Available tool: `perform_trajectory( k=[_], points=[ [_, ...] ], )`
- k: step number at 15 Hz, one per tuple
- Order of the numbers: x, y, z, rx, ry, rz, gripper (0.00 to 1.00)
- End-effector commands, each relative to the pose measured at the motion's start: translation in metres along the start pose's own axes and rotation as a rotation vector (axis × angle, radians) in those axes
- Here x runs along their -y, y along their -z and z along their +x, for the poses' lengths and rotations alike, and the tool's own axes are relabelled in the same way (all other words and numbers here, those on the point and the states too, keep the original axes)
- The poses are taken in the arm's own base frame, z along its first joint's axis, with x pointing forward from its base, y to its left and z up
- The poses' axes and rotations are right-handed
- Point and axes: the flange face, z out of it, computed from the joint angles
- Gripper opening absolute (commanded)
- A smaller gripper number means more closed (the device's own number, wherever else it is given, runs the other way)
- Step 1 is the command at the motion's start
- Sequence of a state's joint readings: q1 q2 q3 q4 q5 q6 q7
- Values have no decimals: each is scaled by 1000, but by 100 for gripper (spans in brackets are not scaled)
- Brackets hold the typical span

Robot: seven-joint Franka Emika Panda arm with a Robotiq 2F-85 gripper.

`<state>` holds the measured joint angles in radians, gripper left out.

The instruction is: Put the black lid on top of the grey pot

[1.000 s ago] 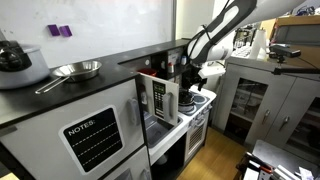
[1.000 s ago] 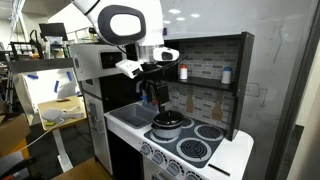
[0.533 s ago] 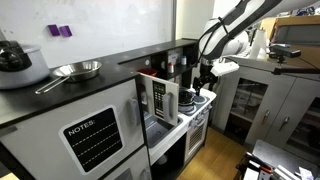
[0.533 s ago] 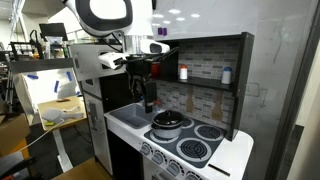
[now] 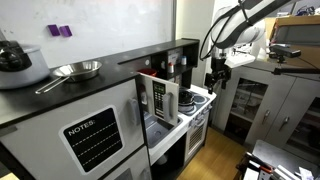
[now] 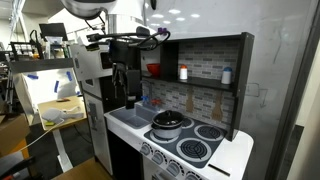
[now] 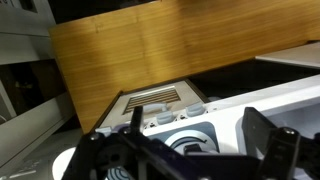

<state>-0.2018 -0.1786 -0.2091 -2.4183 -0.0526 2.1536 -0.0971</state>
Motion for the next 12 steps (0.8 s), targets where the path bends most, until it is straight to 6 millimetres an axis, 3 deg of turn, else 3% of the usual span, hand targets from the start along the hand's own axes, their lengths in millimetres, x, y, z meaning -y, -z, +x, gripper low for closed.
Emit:
perform_trajectory(
  k=[1, 2, 12],
  points=[
    [-4, 9, -18, 31, -9, -4, 100],
    [-2, 7, -9, 19, -4, 8, 100],
    [-2, 8, -16, 25, -4, 12, 100]
  ],
)
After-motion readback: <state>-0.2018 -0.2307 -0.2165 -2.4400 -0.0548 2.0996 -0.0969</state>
